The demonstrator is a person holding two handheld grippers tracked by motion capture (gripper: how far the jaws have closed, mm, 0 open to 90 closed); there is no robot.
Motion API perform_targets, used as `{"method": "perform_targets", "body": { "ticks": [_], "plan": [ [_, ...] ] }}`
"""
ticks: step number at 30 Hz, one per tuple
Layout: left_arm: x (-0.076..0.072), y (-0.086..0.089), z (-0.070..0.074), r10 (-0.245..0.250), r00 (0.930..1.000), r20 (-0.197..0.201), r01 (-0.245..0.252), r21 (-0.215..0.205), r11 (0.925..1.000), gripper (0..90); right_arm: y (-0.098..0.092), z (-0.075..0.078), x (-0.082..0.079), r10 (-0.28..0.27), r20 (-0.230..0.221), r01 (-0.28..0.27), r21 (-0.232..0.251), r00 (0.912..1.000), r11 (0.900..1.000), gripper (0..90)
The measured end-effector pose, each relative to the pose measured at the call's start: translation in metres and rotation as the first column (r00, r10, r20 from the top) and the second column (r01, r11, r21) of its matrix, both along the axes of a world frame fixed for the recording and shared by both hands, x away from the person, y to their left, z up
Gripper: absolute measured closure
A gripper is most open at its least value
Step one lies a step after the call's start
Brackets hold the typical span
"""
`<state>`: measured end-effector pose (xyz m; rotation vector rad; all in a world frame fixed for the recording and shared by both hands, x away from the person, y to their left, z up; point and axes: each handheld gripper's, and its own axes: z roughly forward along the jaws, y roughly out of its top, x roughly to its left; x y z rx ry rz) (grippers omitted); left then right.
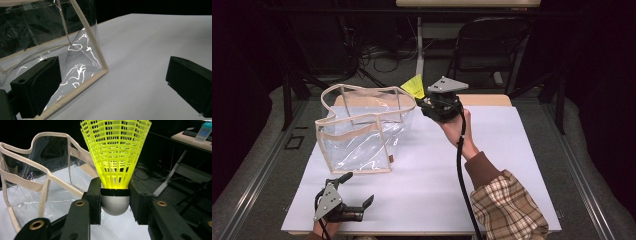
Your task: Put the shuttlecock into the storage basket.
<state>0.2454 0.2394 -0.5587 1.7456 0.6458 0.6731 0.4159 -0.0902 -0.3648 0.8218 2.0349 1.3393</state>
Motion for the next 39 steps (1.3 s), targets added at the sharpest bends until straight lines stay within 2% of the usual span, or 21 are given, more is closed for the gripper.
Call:
{"method": "perform_targets", "body": {
  "ticks": [14,39],
  "plan": [
    [0.000,0.000,0.000,0.000,1.0000,-0.001,0.000,0.000,1.0000,0.1,0.014,0.008,0.003,0.021,0.013,-0.021,0.003,0.9997,1.000,65.2],
    [0.000,0.000,0.000,-0.004,1.0000,-0.003,0.004,-0.002,1.0000,0.1,0.033,0.006,0.013,0.037,0.001,-0.037,-0.012,0.9993,0.999,65.1]
  ]
}}
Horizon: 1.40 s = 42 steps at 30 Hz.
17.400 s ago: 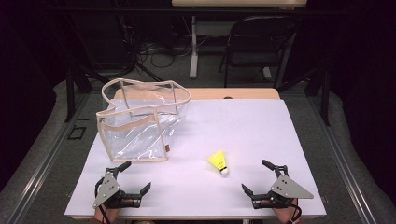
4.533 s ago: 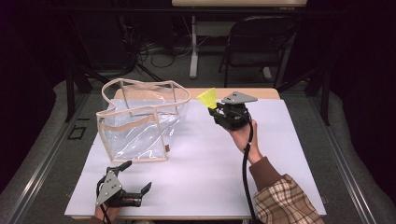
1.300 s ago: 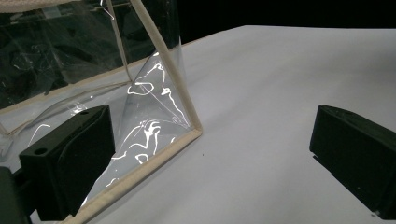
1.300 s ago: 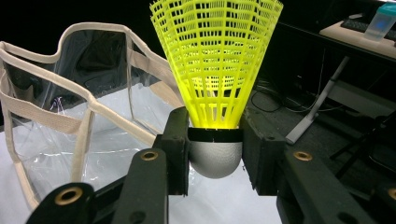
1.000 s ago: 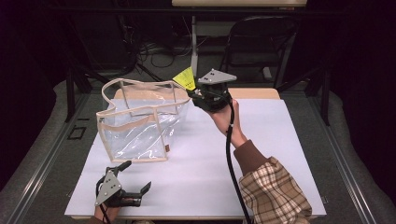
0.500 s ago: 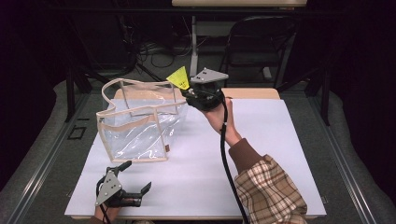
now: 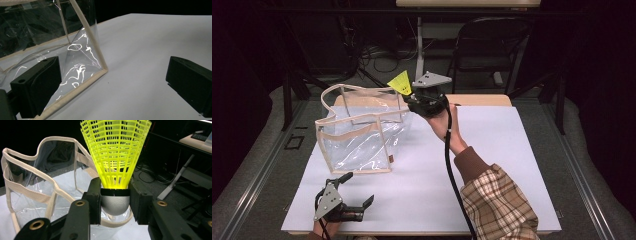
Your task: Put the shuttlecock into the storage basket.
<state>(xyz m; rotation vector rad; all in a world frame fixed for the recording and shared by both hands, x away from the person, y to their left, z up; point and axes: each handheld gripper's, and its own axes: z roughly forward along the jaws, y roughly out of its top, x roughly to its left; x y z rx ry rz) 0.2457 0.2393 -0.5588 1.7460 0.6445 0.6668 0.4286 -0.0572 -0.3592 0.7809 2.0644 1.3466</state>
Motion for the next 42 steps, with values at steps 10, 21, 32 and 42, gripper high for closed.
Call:
{"method": "perform_targets", "body": {
  "ticks": [10,21,32,42],
  "plan": [
    [0.000,0.000,0.000,0.001,1.0000,0.000,-0.001,0.001,1.0000,0.1,0.009,-0.002,0.005,0.008,-0.013,-0.008,-0.015,0.9999,1.000,65.2],
    [0.000,0.000,0.000,0.001,1.0000,0.000,-0.001,0.003,1.0000,0.1,0.014,-0.002,0.010,0.010,-0.032,-0.011,-0.030,0.9995,1.000,65.2],
    [0.000,0.000,0.000,0.000,1.0000,-0.001,0.000,0.002,1.0000,0.1,0.021,0.000,0.014,0.022,-0.047,-0.025,-0.055,0.9986,0.998,65.2],
    [0.000,0.000,0.000,0.002,1.0000,0.000,-0.002,0.002,1.0000,0.1,0.024,0.002,0.017,0.029,-0.064,-0.034,-0.073,0.9975,0.997,65.1]
  ]
}}
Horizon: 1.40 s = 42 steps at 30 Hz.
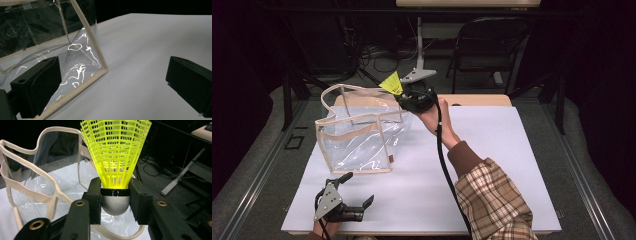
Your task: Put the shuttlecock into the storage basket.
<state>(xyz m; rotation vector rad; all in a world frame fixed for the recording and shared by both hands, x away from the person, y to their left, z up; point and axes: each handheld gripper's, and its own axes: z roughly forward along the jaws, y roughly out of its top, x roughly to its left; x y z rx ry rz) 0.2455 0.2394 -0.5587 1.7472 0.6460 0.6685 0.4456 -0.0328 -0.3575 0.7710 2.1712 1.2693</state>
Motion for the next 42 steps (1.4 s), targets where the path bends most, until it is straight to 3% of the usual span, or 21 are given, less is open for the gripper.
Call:
{"method": "perform_targets", "body": {
  "ticks": [23,29,42],
  "plan": [
    [-0.001,0.000,0.000,-0.005,1.0000,0.002,0.005,-0.001,1.0000,0.1,0.016,0.001,0.006,0.031,-0.034,-0.032,-0.036,0.9989,0.999,65.2],
    [0.000,0.000,0.000,-0.007,1.0000,0.001,0.007,0.000,1.0000,0.1,0.024,0.004,0.007,0.038,-0.026,-0.040,-0.066,0.9989,0.997,65.2],
    [0.000,0.000,0.000,-0.007,1.0000,0.001,0.007,-0.001,1.0000,0.1,0.031,0.007,0.012,0.055,-0.058,-0.061,-0.114,0.9968,0.992,65.1]
  ]
}}
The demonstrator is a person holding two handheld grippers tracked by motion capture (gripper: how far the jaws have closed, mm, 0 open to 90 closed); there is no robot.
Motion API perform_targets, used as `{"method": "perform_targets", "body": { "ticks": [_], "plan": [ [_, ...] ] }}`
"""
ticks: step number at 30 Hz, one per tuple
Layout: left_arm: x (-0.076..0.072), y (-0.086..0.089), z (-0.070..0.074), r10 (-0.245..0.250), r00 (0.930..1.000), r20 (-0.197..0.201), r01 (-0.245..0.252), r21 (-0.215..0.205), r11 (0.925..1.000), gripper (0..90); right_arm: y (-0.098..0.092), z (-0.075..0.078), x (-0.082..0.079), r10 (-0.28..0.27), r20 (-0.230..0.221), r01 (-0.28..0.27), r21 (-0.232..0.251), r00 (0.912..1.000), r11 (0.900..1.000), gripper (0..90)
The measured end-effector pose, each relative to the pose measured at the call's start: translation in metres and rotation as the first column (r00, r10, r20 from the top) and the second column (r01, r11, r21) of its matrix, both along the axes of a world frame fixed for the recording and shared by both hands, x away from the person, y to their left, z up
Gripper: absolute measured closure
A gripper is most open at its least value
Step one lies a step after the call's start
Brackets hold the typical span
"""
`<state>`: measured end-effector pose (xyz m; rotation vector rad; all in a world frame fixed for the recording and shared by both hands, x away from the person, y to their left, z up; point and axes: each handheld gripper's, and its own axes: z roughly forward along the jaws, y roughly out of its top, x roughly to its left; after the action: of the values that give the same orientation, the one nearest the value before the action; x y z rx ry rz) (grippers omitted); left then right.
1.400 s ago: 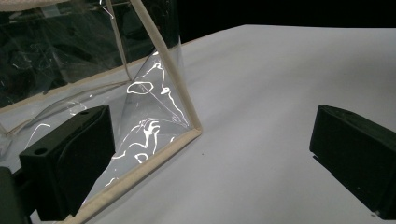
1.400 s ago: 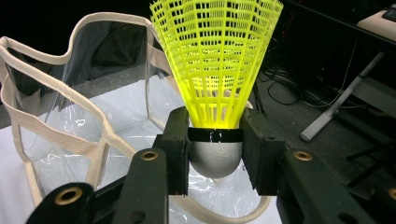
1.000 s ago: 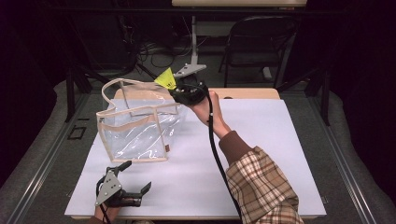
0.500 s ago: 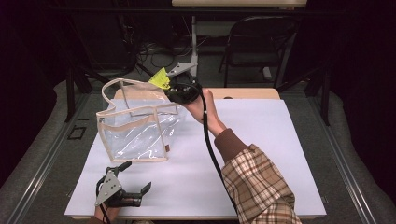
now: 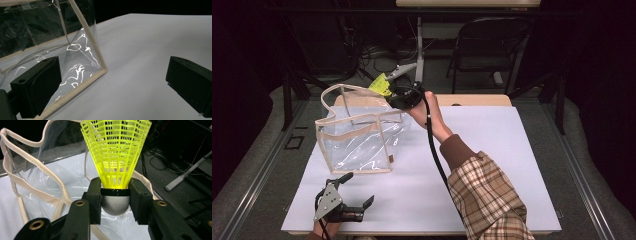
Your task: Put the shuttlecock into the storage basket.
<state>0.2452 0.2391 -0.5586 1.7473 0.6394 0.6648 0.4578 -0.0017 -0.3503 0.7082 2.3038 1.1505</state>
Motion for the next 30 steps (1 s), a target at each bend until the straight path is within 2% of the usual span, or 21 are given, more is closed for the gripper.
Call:
{"method": "perform_targets", "body": {
  "ticks": [15,30],
  "plan": [
    [0.000,0.000,0.000,-0.003,1.0000,0.000,0.003,0.000,1.0000,0.1,0.010,-0.008,0.008,0.003,-0.047,-0.007,-0.090,0.9989,0.996,65.2],
    [0.000,0.000,0.001,-0.003,1.0000,0.002,0.003,-0.005,1.0000,0.1,0.017,-0.008,0.011,0.012,-0.079,-0.023,-0.136,0.9968,0.990,65.2]
  ]
}}
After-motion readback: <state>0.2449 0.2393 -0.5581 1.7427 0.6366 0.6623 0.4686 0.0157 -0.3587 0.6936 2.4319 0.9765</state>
